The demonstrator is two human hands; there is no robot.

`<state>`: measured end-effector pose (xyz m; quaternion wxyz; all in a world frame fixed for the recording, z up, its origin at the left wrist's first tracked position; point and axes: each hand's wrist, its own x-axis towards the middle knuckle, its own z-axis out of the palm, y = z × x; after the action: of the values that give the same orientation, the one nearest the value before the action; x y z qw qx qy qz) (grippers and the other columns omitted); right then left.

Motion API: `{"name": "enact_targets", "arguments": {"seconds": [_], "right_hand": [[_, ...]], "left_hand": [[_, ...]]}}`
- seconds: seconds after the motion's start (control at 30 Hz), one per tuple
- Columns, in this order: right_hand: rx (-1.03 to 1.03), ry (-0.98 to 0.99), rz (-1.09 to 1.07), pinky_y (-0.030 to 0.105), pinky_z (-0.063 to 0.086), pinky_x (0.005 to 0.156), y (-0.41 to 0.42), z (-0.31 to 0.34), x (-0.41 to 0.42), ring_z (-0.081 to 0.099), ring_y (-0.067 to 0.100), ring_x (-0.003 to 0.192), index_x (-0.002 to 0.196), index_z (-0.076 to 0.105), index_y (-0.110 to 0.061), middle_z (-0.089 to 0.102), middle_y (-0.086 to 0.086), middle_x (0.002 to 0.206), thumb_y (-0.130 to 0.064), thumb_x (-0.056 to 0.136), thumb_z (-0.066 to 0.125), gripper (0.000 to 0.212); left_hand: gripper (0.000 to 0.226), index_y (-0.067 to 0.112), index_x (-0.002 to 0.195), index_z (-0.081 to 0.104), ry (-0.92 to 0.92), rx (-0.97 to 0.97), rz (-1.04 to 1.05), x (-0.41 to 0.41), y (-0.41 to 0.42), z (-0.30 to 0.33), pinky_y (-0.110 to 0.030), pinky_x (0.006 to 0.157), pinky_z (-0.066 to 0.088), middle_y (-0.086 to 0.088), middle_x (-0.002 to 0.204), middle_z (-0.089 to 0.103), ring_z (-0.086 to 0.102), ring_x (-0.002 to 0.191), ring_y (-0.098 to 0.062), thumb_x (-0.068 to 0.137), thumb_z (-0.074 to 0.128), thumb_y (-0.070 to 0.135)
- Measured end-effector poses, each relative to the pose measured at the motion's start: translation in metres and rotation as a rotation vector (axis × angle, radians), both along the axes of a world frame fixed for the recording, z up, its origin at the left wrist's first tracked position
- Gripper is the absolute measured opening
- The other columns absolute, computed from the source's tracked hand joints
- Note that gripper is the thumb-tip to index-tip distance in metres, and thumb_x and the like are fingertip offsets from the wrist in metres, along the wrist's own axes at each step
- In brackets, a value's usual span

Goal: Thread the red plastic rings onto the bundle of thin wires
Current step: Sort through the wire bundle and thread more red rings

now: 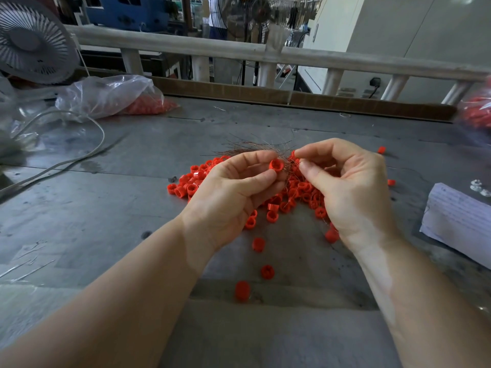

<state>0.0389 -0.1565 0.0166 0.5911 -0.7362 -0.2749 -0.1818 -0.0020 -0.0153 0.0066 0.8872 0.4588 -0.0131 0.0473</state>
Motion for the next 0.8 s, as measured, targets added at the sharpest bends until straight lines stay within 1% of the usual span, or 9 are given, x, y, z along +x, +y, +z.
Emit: {"name": "enact_targets", "arguments": {"seconds": [0.2, 0.33, 0.47, 0.63, 0.73, 0.8], "right_hand": [[0.06, 0.043, 0.044, 0.019, 0.048, 0.069, -0.0011, 0.0022, -0.0021, 0.061, 0.003, 0.071, 0.076, 0.07, -0.025, 0.069, -0.01, 0.071, 0.001, 0.08, 0.067, 0.026], [0.09, 0.066, 0.069, 0.02, 0.048, 0.07, -0.0017, 0.0031, -0.0024, 0.061, 0.003, 0.072, 0.074, 0.07, -0.026, 0.069, -0.009, 0.071, 0.001, 0.08, 0.067, 0.028], [0.062, 0.072, 0.092, 0.023, 0.05, 0.072, -0.0011, 0.0029, -0.0028, 0.063, 0.005, 0.073, 0.075, 0.071, -0.025, 0.07, -0.007, 0.073, 0.001, 0.079, 0.068, 0.026], [0.049, 0.081, 0.1, 0.018, 0.047, 0.069, -0.0002, 0.0022, -0.0019, 0.061, 0.001, 0.07, 0.074, 0.07, -0.024, 0.069, -0.011, 0.069, 0.002, 0.078, 0.069, 0.026], [0.046, 0.085, 0.094, 0.015, 0.045, 0.067, 0.0002, 0.0019, -0.0016, 0.061, -0.001, 0.068, 0.072, 0.07, -0.024, 0.068, -0.012, 0.067, 0.003, 0.077, 0.069, 0.028], [0.04, 0.082, 0.091, 0.015, 0.046, 0.067, 0.0003, 0.0018, -0.0017, 0.061, -0.001, 0.067, 0.072, 0.07, -0.024, 0.068, -0.012, 0.067, 0.003, 0.077, 0.069, 0.028]], "left_hand": [[0.024, 0.006, 0.086, 0.065, 0.014, -0.041, -0.033, -0.0011, 0.0005, 0.0011, -0.021, 0.066, 0.057, -0.007, 0.075, 0.064, 0.068, 0.066, -0.012, 0.064, 0.058, -0.003], [0.025, 0.007, 0.086, 0.065, 0.021, -0.036, -0.036, -0.0013, 0.0002, 0.0015, -0.02, 0.065, 0.057, -0.007, 0.074, 0.065, 0.068, 0.066, -0.012, 0.064, 0.058, -0.003], [0.026, 0.006, 0.087, 0.064, 0.024, -0.031, -0.047, -0.0021, 0.0003, 0.002, -0.02, 0.065, 0.057, -0.007, 0.074, 0.067, 0.068, 0.066, -0.012, 0.064, 0.058, -0.003], [0.026, 0.005, 0.087, 0.066, 0.037, -0.046, -0.051, -0.0022, 0.0003, 0.0023, -0.02, 0.064, 0.057, -0.008, 0.075, 0.069, 0.068, 0.066, -0.012, 0.063, 0.058, -0.003], [0.026, 0.005, 0.086, 0.066, 0.045, -0.049, -0.056, -0.0025, 0.0009, 0.0031, -0.019, 0.062, 0.056, -0.007, 0.072, 0.069, 0.068, 0.065, -0.012, 0.063, 0.057, -0.003], [0.026, 0.004, 0.086, 0.066, 0.055, -0.052, -0.054, -0.0023, 0.0016, 0.0033, -0.019, 0.062, 0.056, -0.007, 0.07, 0.069, 0.068, 0.063, -0.012, 0.063, 0.057, -0.003]]}}
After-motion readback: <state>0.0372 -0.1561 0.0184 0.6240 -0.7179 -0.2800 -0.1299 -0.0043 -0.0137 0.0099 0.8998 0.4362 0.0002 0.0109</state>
